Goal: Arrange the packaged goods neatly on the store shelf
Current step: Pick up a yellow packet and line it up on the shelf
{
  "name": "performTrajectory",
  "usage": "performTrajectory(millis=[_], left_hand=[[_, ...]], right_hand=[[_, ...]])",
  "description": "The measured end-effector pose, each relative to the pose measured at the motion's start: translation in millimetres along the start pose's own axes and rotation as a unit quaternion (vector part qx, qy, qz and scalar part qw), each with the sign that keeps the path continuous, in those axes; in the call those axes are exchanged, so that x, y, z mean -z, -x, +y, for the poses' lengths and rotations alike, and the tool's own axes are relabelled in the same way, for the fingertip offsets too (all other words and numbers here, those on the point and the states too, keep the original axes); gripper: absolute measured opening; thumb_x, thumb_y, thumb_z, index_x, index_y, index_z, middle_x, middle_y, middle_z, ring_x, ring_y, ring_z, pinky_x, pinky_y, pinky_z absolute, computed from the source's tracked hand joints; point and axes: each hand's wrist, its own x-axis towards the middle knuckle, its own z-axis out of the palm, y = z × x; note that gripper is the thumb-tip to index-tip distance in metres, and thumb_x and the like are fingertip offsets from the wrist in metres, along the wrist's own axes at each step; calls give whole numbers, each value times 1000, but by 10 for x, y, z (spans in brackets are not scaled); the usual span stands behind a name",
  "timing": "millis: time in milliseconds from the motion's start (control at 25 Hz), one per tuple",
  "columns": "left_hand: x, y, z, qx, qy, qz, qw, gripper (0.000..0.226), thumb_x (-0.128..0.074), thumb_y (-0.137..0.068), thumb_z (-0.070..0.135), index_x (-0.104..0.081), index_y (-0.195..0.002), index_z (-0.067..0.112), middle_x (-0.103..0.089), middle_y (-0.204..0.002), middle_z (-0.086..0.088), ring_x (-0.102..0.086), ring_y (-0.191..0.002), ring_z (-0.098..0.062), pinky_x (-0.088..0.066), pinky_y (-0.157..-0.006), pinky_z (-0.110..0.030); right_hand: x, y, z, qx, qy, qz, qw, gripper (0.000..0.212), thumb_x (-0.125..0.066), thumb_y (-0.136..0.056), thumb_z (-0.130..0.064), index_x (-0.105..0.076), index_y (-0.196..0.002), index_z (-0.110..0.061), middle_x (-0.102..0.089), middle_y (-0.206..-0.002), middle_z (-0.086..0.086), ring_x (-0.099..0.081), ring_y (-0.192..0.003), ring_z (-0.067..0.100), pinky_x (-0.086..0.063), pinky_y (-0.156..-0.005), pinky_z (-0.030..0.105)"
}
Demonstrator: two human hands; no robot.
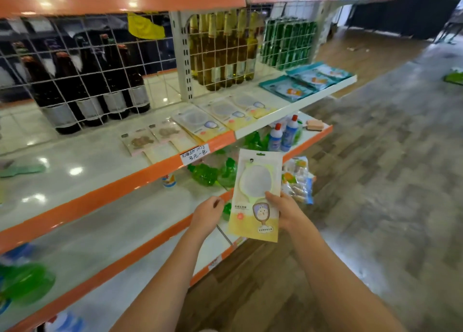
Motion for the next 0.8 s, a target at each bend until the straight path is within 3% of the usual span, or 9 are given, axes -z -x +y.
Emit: performTrajectory(millis=[160,240,360,480,800], left_hand=[[-181,-334,250,-20,-14,-40,999,30,-38,-101,29,-61,-114,15,-57,-88,2,-47,-67,-7,-35,-58,-24],[-257,-522,407,-34,-22,-67,997,28,-37,-100,32,-60,-108,18,-57,-85,2,-47,-65,-6,-34,-56,-24],[-310,-828,692,-61,-14,-101,993,27,-36,-101,34,-59,-110,22,-61,-97,-1,-53,-77,-14,-38,-63,-27],[-318,-1164,935,-91,-8,-129,987,32,-37,-100,36,-59,-118,20,-62,-110,-4,-55,-89,-19,-41,-67,-28],[-450,-1742,1122,-125,-19,-164,978,35,-38,-101,33,-59,-122,13,-64,-112,-7,-56,-95,-18,-43,-82,-31]], right_hand=[[211,-112,-126,10,-32,31,999,39,-55,-92,-7,-48,-130,-1,-59,-121,28,-63,-96,41,-56,-72,50],[324,-176,-243,21,-39,54,998,39,-55,-92,-7,-49,-130,-2,-60,-119,28,-63,-96,42,-55,-75,52],[472,-328,-500,37,-35,88,995,42,-56,-91,-8,-47,-132,0,-59,-122,28,-59,-104,45,-46,-91,61],[494,-480,-752,66,-43,109,991,40,-53,-93,-7,-47,-131,1,-62,-113,25,-63,-91,38,-53,-81,54],[466,-805,-936,81,-76,115,987,39,-52,-94,-6,-47,-131,3,-63,-109,24,-68,-80,34,-59,-68,46]])
